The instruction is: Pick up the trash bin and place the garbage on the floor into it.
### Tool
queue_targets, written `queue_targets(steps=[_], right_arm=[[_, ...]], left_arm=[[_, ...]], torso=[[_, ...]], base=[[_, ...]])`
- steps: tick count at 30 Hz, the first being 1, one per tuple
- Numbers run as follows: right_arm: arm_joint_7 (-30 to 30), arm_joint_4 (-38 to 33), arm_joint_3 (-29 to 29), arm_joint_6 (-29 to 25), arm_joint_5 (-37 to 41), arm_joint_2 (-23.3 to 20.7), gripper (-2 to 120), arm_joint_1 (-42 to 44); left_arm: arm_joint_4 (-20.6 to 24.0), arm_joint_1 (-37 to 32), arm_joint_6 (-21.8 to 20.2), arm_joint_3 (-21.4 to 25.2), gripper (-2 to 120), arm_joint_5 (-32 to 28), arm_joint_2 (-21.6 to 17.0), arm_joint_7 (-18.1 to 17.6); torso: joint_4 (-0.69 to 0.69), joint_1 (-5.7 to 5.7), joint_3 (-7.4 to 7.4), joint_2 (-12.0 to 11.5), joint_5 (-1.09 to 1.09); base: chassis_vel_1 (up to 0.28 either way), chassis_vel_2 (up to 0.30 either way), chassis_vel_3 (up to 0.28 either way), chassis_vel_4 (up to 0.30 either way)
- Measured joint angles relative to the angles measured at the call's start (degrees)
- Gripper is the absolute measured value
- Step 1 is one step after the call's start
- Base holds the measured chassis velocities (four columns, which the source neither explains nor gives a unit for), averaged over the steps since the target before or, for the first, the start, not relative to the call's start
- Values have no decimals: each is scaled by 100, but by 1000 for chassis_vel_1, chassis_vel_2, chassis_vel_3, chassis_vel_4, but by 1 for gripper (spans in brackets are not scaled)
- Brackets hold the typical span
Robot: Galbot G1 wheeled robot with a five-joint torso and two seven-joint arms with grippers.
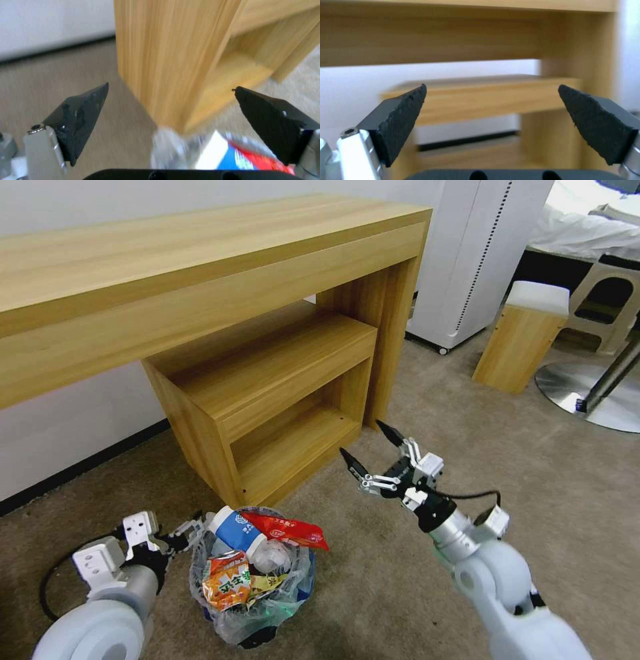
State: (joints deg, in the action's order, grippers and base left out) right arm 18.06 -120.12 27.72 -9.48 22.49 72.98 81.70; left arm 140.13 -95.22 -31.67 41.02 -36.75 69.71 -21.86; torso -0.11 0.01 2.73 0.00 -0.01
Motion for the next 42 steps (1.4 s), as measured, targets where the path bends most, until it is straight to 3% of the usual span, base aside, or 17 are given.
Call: queue_targets(steps=[1,5,9,13,19,24,26,34,42], right_arm=[[0,0,0,0,0,0,100,0],[-580,-305,909,-215,-376,276,100,859],[-857,-388,1545,-389,-356,297,100,1426],[-870,-333,1953,-506,-283,233,100,1644],[-858,-69,2064,-525,-285,207,100,1542],[-832,158,1886,-539,-469,295,100,1369],[-829,76,1794,-542,-638,399,100,1383],[-897,-288,1771,-384,-757,574,100,1491],[-901,-292,1764,-356,-758,576,100,1480]], left_arm=[[0,0,0,0,99,0,0,0],[-47,-138,966,124,100,930,-168,680],[-189,-177,1450,114,100,1514,-279,895],[-370,-143,1640,-11,100,1767,-287,985],[-603,-8,1682,-75,100,1755,-255,1033],[-783,172,1692,7,100,1385,-245,1009],[-779,178,1667,135,100,1043,-252,927],[-689,300,1529,351,100,674,-278,725],[-703,322,1493,352,100,637,-286,699]], torso=[[0,0,0,0,0],[-1,0,0,0,1],[-1,0,0,0,1],[-1,0,0,0,0],[0,0,0,0,1],[0,0,1,0,1],[1,0,1,0,1],[0,0,0,0,0],[0,0,1,0,0]], base=[[0,0,0,0],[0,0,0,0],[0,0,0,0],[0,0,0,0],[0,0,0,0],[0,0,0,0],[0,0,0,0],[0,0,0,0],[0,0,0,0]])
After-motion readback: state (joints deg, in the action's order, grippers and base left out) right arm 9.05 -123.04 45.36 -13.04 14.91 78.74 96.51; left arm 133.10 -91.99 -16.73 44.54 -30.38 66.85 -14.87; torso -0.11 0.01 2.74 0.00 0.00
